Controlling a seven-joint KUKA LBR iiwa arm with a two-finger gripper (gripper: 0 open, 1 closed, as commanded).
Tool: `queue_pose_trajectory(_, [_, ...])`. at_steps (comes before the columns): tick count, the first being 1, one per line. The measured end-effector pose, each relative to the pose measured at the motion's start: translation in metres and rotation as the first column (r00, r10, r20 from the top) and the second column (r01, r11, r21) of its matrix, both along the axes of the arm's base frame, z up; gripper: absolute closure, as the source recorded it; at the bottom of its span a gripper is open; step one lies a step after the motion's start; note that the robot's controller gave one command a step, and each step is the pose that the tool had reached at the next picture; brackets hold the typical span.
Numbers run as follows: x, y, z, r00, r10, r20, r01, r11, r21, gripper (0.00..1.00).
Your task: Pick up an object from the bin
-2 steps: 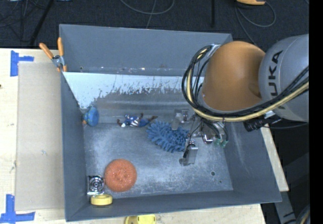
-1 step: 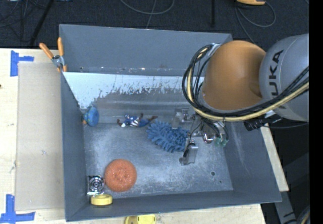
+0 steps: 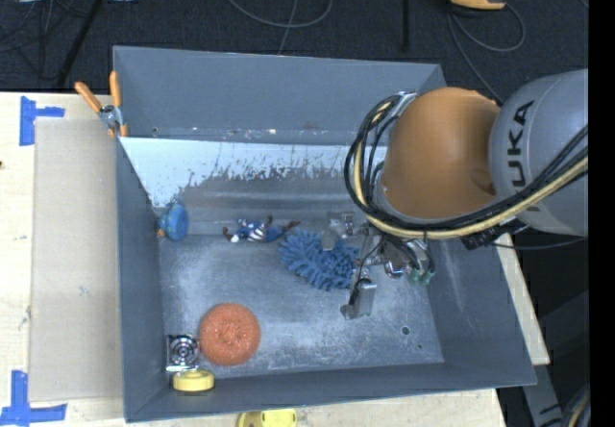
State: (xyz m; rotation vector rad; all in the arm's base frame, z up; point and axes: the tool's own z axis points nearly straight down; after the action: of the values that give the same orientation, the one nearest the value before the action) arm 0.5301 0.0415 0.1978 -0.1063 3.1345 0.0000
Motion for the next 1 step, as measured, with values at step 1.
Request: queue_pose_trajectory(1, [0.0017, 0.0049, -0.0264, 0.99, 0.142, -0.01, -0.142, 0.99, 0.0, 0.0])
